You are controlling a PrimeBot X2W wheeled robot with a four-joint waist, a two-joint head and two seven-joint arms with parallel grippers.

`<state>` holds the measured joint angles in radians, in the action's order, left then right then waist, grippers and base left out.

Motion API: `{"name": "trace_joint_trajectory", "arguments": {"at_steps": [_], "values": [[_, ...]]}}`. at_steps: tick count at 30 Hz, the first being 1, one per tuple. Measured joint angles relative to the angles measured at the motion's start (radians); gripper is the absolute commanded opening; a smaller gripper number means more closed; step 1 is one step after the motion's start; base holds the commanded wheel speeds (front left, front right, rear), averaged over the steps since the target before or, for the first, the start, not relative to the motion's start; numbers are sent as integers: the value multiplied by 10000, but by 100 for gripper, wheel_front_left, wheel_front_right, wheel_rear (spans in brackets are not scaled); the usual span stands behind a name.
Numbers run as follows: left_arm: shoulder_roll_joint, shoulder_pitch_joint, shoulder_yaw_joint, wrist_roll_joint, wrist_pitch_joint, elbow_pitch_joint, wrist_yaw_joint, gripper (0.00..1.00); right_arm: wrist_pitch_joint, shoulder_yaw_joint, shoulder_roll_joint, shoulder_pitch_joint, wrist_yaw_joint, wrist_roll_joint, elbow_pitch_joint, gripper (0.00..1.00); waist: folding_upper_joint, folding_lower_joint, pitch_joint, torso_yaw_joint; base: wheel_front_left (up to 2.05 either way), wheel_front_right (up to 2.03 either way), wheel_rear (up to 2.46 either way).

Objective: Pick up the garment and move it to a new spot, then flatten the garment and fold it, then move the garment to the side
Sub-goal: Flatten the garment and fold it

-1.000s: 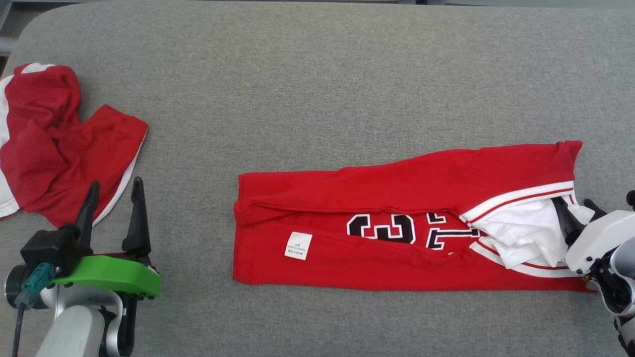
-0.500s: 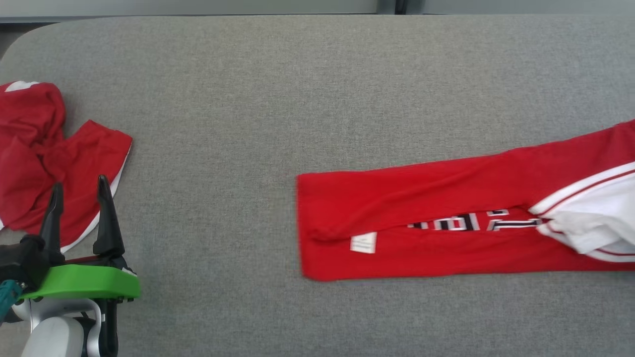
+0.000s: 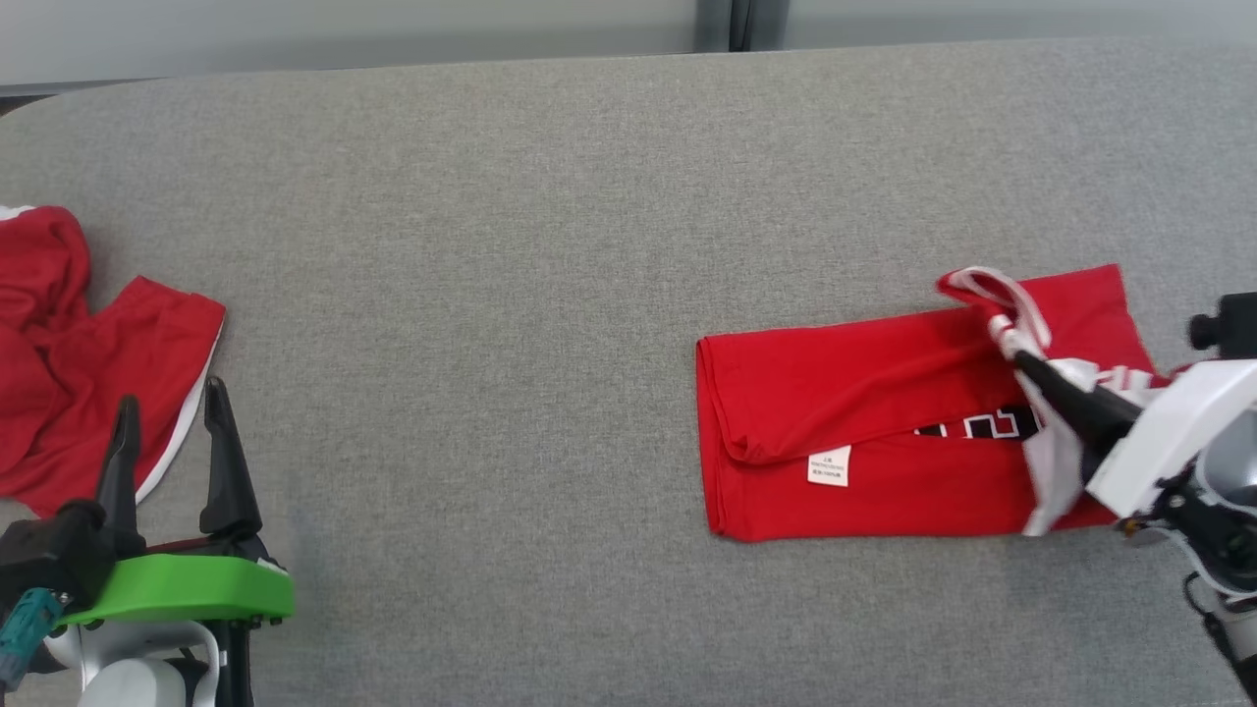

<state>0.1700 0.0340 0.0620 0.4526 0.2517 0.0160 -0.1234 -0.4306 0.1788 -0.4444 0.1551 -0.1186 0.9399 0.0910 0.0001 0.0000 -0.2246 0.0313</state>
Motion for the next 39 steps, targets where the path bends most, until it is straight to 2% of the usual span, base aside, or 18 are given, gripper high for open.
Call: {"name": "trace_joint_trajectory", "arguments": {"at_steps": [3,4,10,12,13,15,26,39], "values": [[8,-33,173,-194,0,21,17,100,71,934,600,-3,2,-481,-640,0,0,0,-6,-86,0,0,0],[8,-33,173,-194,0,21,17,100,71,934,600,-3,2,-481,-640,0,0,0,-6,-86,0,0,0],[0,-30,558,-483,0,81,224,100,802,2257,2102,10,59,-1770,-819,0,0,0,-93,-101,0,0,0],[-48,-26,717,-483,0,86,332,100,1009,2644,2491,16,276,-2307,-614,0,0,0,-134,-88,0,0,0],[-121,-23,750,-487,0,84,374,100,1191,2876,2757,23,533,-2721,-336,0,0,0,-171,-68,0,0,0],[-151,-15,763,-487,0,92,451,100,1469,3066,2999,108,836,-3187,42,0,0,0,-235,-17,0,0,0],[-148,7,642,-543,0,217,621,100,2543,2769,3473,632,1565,-3685,675,0,0,0,-380,18,0,0,0],[-280,48,681,-560,0,324,809,100,3039,3252,3590,1075,1643,-4036,777,0,0,0,-310,-188,0,0,0]]}}
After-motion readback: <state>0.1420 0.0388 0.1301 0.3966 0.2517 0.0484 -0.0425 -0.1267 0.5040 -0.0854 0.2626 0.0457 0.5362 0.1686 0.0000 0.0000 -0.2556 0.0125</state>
